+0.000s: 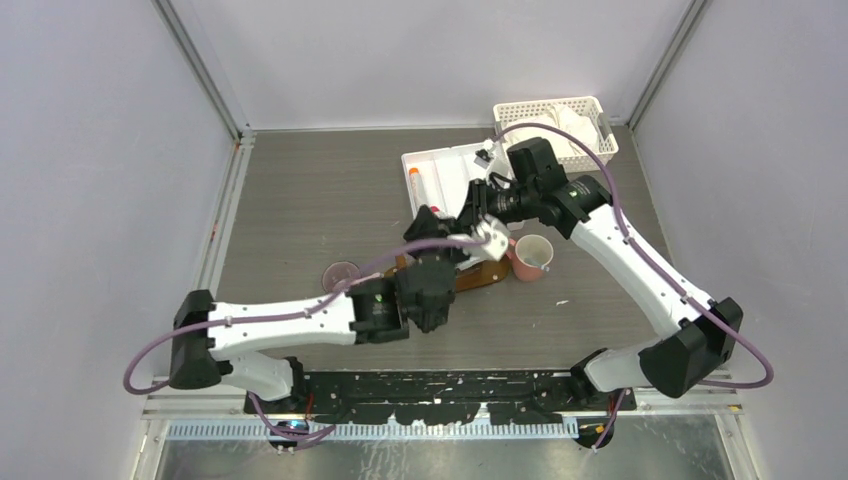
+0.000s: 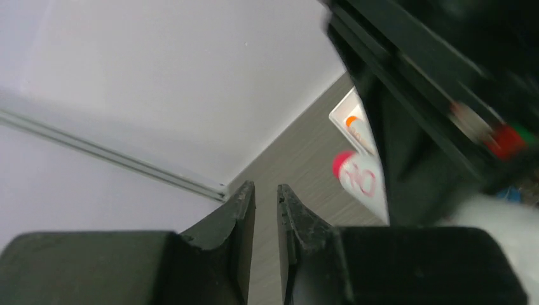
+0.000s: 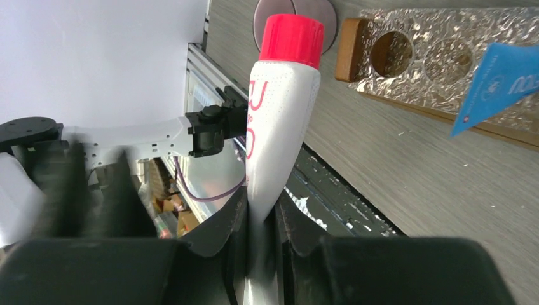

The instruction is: Prepare toiletry sets of a toothbrush and toothpaste on the tray

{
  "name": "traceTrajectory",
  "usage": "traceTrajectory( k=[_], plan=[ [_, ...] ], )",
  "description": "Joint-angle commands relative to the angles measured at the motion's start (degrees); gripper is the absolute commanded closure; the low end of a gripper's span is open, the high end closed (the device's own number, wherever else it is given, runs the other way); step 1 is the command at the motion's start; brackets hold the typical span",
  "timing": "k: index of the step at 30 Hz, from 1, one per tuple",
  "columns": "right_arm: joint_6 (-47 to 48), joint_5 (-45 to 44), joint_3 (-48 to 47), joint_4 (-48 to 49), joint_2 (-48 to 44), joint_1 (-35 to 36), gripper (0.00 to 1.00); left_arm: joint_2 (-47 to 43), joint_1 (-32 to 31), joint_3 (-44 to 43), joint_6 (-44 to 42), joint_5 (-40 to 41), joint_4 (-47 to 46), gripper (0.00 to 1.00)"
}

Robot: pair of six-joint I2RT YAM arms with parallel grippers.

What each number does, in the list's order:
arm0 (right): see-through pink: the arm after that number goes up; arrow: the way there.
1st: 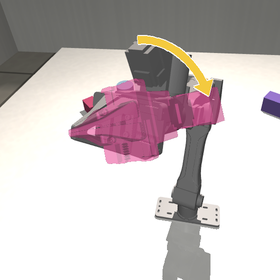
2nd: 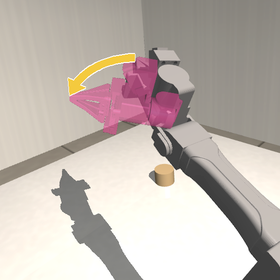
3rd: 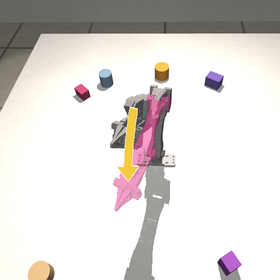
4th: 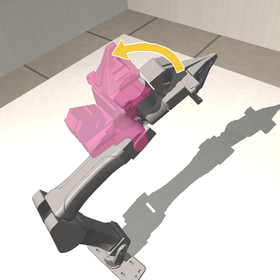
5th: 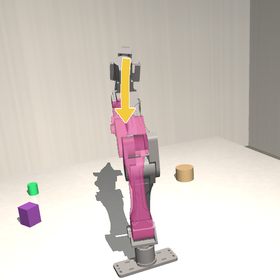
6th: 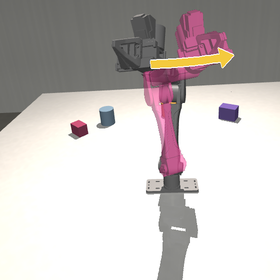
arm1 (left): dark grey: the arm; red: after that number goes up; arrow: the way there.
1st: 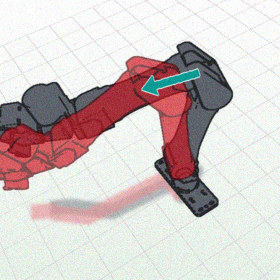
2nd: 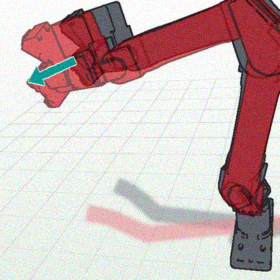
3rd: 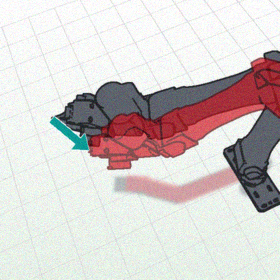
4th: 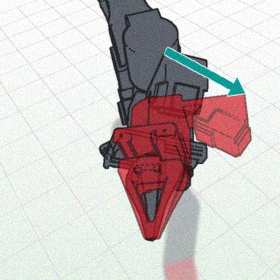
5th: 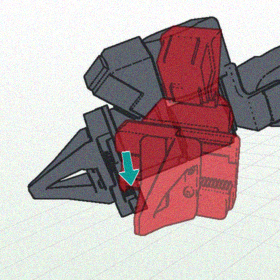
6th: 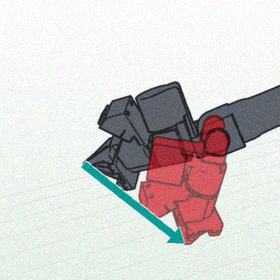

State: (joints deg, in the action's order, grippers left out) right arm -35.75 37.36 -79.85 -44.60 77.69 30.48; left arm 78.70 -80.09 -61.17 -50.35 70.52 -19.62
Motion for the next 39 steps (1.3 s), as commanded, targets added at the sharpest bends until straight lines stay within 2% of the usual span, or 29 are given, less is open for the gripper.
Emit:
traceTrajectory(
  k=[1, 6, 8, 14, 19, 22, 29, 39],
  plan=[
    [-2.7, 4.9, -2.3, 1.3, 2.9, 0.7, 0.92, -4.0, 4.3, -13.6, 25.6, -6.6, 34.4, 0.8],
    [-6.2, 6.4, -2.6, 3.6, 4.7, 0.7, 0.92, -3.7, 5.1, -17.6, 29.6, -9.8, 42.6, 0.82],
    [-7.0, 6.3, -3.3, 3.7, 5.7, 0.6, 0.93, -3.5, 5.1, -18.3, 32.0, -12.6, 45.9, 0.8],
    [-12.1, 6.1, -9.3, 4.6, 13.2, 0.7, 0.95, -5.9, 4.5, -18.9, 36.4, -18.1, 51.6, 0.49],
    [-13.1, 6.0, -18.0, 0.0, 20.4, 0.8, 0.96, -8.9, 4.0, -20.2, 37.6, -20.3, 54.5, 0.38],
    [-13.6, 6.1, -21.4, -2.2, 23.6, 0.8, 0.96, -9.6, 4.0, -21.4, 37.6, -21.7, 55.8, 0.36],
    [-7.9, 2.7, -30.2, -13.6, 30.0, 1.6, 0.96, -7.5, 4.0, -24.5, 37.6, -23.9, 60.2, 0.33],
    [-5.2, 1.1, -34.5, -18.9, 32.2, 2.8, 0.97, -4.8, 4.0, -24.7, 37.3, -29.2, 63.8, 0.3]
  ],
)
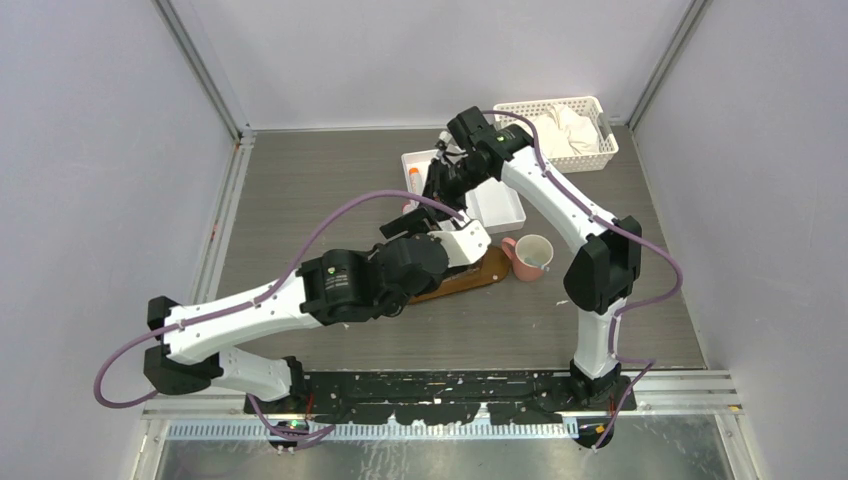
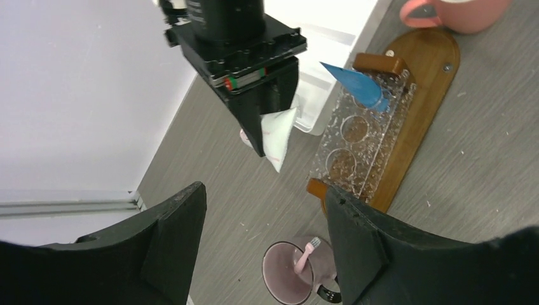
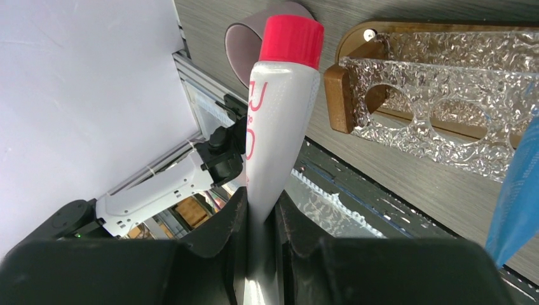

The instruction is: Prepare toiletry sets of a toothbrush and toothpaste on the tray

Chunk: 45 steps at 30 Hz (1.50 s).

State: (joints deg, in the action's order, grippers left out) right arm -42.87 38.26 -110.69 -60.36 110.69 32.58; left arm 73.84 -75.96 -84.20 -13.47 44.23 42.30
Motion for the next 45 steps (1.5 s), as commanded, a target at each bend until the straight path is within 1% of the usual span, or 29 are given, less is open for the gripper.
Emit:
traceTrajectory(
  k=[1, 8, 15, 18, 20, 24, 27, 31, 33, 35, 38, 39, 42, 43, 45],
  plan=[
    [2.2, 0.0, -3.8, -3.7, -0.8, 1.0, 0.97, 0.1, -0.1, -1.5, 0.2, -3.4, 1.7, 0.3],
    [3.6, -1.1, -5.2, -5.9, -1.1, 3.6, 0.97, 1.5, 0.8, -1.5, -0.3, -5.5, 1.7, 0.29],
    [4.0, -1.6, -6.7, -7.1, -1.6, 5.8, 0.97, 2.8, 2.8, -0.4, -0.6, -5.9, 0.4, 0.3],
    [4.2, -1.5, -6.5, -7.1, -1.9, 6.0, 0.97, 3.4, 3.8, 0.2, -0.4, -6.2, 0.0, 0.31],
    [4.3, -1.3, -6.3, -7.0, -2.0, 6.0, 0.97, 3.7, 4.5, 0.4, -0.1, -6.4, 0.1, 0.37],
    [4.3, -0.7, -6.0, -6.6, -1.9, 6.1, 0.97, 4.4, 5.3, 0.3, 0.7, -7.1, 1.2, 0.57],
    [4.3, -0.4, -5.9, -6.4, -1.7, 6.1, 0.97, 4.8, 5.5, 0.2, 1.4, -7.4, 2.3, 0.62],
    [4.4, 0.0, -5.9, -6.0, -1.5, 6.0, 0.97, 4.6, 5.6, 0.3, 2.1, -7.7, 3.5, 0.65],
    [4.4, 0.2, -5.6, -5.7, -1.5, 6.0, 0.97, 4.5, 5.7, 0.3, 2.4, -7.7, 4.0, 0.71],
    [4.4, 0.4, -5.4, -5.5, -1.5, 6.0, 0.97, 4.4, 6.0, 0.1, 2.8, -8.0, 4.7, 0.8],
    [4.1, 0.6, -4.8, -4.9, -1.6, 5.9, 0.97, 4.6, 6.2, -0.6, 3.1, -8.5, 5.5, 0.97],
    [4.0, 0.6, -4.7, -4.6, -1.5, 6.0, 0.96, 4.7, 6.1, -1.0, 3.1, -8.6, 5.7, 0.99],
    [3.9, 1.0, -4.2, -3.9, -1.6, 5.9, 0.95, 5.4, 6.2, -2.9, 3.3, -8.3, 6.6, 0.99],
    [3.8, 1.2, -3.9, -3.7, -1.6, 5.9, 0.93, 5.8, 6.2, -3.4, 3.4, -8.2, 7.0, 0.99],
    [3.5, 1.6, -3.2, -2.8, -1.9, 5.7, 0.85, 6.4, 6.2, -5.1, 3.4, -8.1, 7.4, 0.99]
  ],
)
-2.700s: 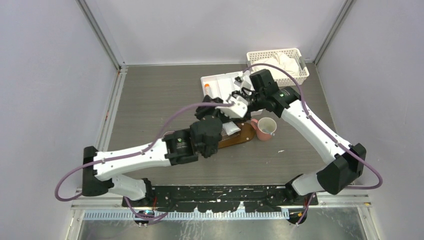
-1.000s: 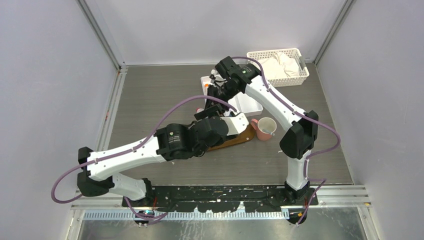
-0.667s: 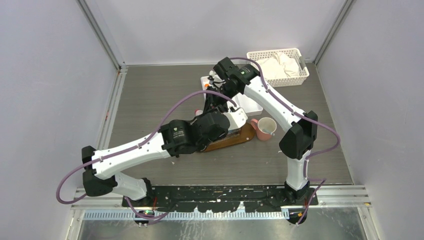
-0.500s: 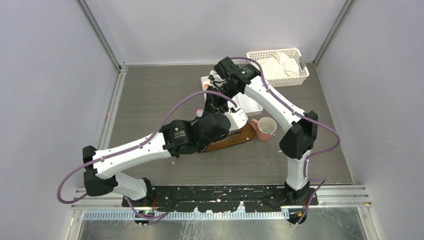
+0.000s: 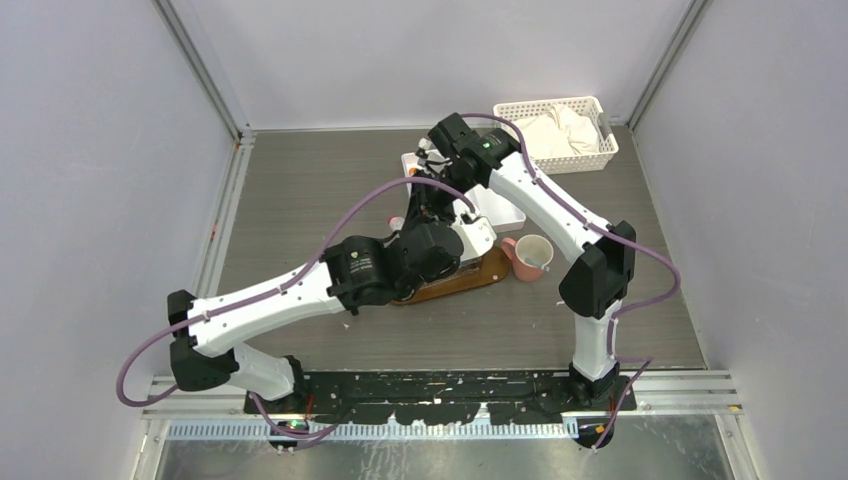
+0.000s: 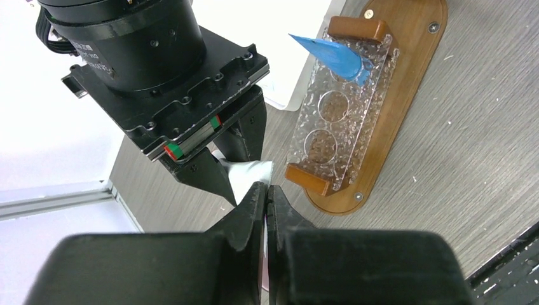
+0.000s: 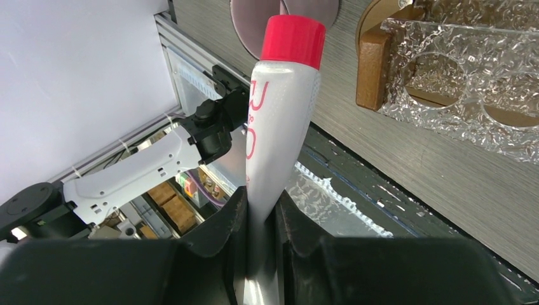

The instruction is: Prepare toiletry sets of a toothbrush and toothpaste on the tray

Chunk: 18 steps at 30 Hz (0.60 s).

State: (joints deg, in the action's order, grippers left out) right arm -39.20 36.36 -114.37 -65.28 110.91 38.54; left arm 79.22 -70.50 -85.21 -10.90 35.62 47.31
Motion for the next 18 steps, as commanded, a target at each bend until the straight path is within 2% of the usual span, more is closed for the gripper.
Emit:
traceTrajectory(
  k=[1, 3, 4, 7, 9, 13, 18],
  plan=[
    [-0.4, 3.8, 1.2, 2.9, -2.3, -0.4, 0.82, 1.3, 0.7, -4.7, 0.7, 0.5, 2.4, 0.99],
    [-1.2, 4.7, 2.7, 4.8, -2.8, -0.8, 0.74, 1.9, 0.7, -5.7, 0.3, 0.4, 1.9, 0.99],
    [-1.8, 4.9, 3.6, 6.7, -3.3, -1.0, 0.64, 2.2, 0.8, -5.9, 0.0, 0.3, 1.4, 0.99],
    [-3.9, 5.8, 7.3, 11.5, -4.7, -2.1, 0.52, 3.2, 1.8, -6.5, -0.8, -0.3, -0.3, 0.99],
    [-4.8, 6.1, 9.2, 14.1, -5.2, -2.8, 0.48, 3.8, 2.8, -6.4, -1.3, -0.8, -1.7, 0.99],
    [-7.3, 6.9, 12.1, 19.5, -6.1, -4.6, 0.28, 4.8, 5.4, -5.9, -2.1, -2.2, -4.6, 0.99],
    [-11.4, 7.0, 14.3, 27.6, -8.9, -8.2, 0.09, 5.3, 7.0, -7.3, -2.6, -2.3, -5.9, 0.99]
  ],
)
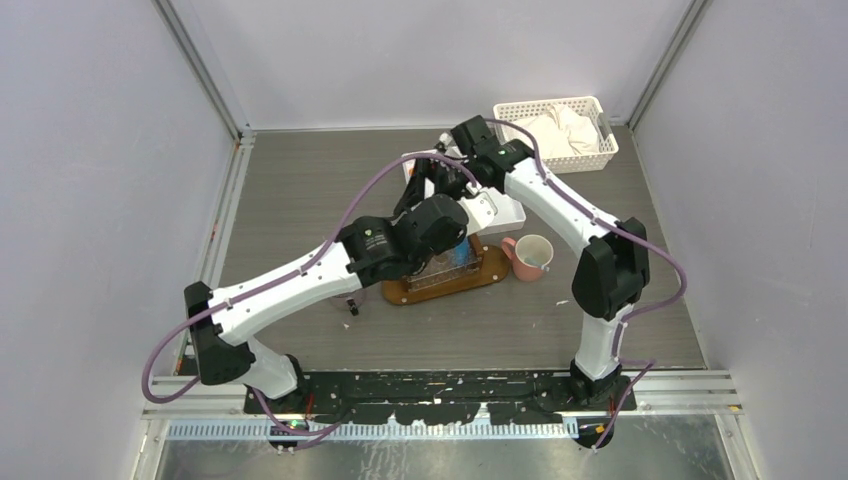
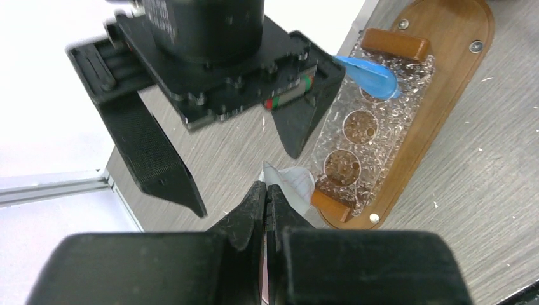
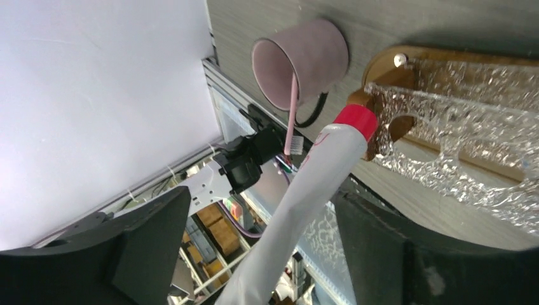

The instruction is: Prepare toiletry sets of a toothbrush and toothpaste on the tray

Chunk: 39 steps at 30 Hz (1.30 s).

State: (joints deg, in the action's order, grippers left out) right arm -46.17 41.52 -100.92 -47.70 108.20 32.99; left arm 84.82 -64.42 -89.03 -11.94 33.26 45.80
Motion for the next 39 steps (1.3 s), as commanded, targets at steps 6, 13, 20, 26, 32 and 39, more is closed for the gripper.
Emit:
traceTrajectory(
  k=[6, 13, 20, 26, 32, 39],
  plan=[
    [-6.9, 1.5, 0.5, 16.1, -9.8, -7.6, 0.0, -1.6, 1.6, -6.4, -1.2, 0.1, -3.2, 0.99],
    [3.8, -18.0, -2.1, 4.5, -19.3, -12.5, 0.0, -2.0, 2.2, -9.2, 2.4, -5.9, -2.1, 0.99],
    [10.7, -29.5, 2.7, 0.4, -27.9, -12.8, 0.0, -1.1, 4.9, -4.6, 6.4, -11.9, -8.2, 0.99],
    [12.1, -29.1, 5.4, -0.6, -30.1, -13.2, 0.0, -1.8, 7.9, 0.9, 10.2, -16.6, -15.2, 0.99],
    [12.4, -28.3, 6.9, -0.5, -30.8, -13.3, 0.0, -1.5, 10.3, 3.9, 11.7, -19.5, -18.7, 0.99],
    [12.7, -27.5, 8.4, 0.2, -30.4, -13.4, 0.0, -1.8, 10.6, 4.4, 14.0, -22.1, -19.6, 0.99]
  ],
)
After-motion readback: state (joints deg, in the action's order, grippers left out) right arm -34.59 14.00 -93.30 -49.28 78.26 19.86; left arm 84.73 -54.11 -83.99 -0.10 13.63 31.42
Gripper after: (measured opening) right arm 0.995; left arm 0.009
